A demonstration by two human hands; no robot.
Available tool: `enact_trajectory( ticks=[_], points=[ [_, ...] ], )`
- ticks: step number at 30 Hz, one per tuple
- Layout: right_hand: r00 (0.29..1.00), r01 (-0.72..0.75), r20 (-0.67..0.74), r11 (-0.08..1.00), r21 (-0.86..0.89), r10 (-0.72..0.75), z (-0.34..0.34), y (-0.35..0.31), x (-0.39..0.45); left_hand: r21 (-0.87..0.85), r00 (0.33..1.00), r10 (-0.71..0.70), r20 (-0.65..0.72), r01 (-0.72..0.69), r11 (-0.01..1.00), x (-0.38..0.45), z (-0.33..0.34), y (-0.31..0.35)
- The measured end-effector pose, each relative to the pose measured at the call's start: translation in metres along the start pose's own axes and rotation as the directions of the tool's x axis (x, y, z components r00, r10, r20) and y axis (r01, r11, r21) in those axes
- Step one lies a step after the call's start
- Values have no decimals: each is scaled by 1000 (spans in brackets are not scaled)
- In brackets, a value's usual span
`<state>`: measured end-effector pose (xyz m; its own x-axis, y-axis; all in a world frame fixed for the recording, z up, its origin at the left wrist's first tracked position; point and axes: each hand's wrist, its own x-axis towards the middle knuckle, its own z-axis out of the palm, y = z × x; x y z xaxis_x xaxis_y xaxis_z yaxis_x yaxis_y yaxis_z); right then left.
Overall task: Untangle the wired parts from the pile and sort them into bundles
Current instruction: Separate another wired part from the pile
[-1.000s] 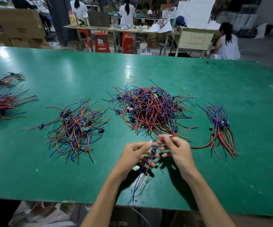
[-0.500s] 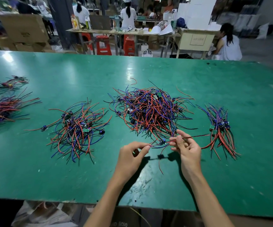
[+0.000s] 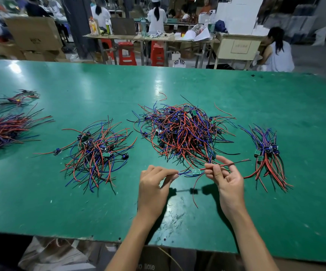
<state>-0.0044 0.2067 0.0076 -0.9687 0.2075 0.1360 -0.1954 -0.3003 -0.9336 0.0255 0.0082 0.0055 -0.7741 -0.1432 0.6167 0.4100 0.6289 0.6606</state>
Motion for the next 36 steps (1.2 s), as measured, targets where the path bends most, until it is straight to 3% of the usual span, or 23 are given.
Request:
enact_trajectory(
  ticks=[4,8,12,17,20,23,26,28,30,31,32,33,35,36],
  points=[
    [997,7,-71,1000,-6,-8,2,-1,-3,68,996,-70,54,66,995,-1,2,0],
    [999,-37,14,995,-89,38,5,-6,-8,17,981,-171,94,170,985,0,3,-2],
    [993,-63,91,984,-168,79,9,-8,-11,-50,974,-147,175,158,986,-1,3,-2],
    [987,-160,20,987,-1,160,9,-11,-11,-63,974,-134,183,147,987,-1,3,-3],
    [982,-180,-50,981,70,184,6,-24,8,-32,959,-239,155,247,969,0,4,-6],
    [945,-89,-277,954,287,172,-8,-57,58,-115,911,-404,84,412,904,1,4,-12],
    [818,118,-540,860,497,199,-32,-86,104,-170,853,-520,55,521,836,2,3,-16],
    [838,85,-510,877,473,194,-59,-86,117,-196,839,-539,72,542,818,2,3,-17],
    [855,-128,-445,939,318,267,-74,-82,116,-189,841,-532,95,540,820,1,4,-18],
    [841,-152,-447,927,343,304,-73,-80,118,-183,845,-525,102,535,825,1,4,-18],
    [813,-106,-445,846,522,376,-76,-74,120,-178,848,-519,104,530,829,1,5,-18],
    [800,-7,-486,815,580,352,-71,-70,126,-174,851,-515,103,526,833,1,5,-19],
    [794,10,-501,816,578,345,-59,-64,131,-161,854,-511,102,521,838,1,6,-20],
    [816,-59,-451,829,557,361,-46,-64,130,-157,853,-511,105,521,839,1,6,-21]
  ],
)
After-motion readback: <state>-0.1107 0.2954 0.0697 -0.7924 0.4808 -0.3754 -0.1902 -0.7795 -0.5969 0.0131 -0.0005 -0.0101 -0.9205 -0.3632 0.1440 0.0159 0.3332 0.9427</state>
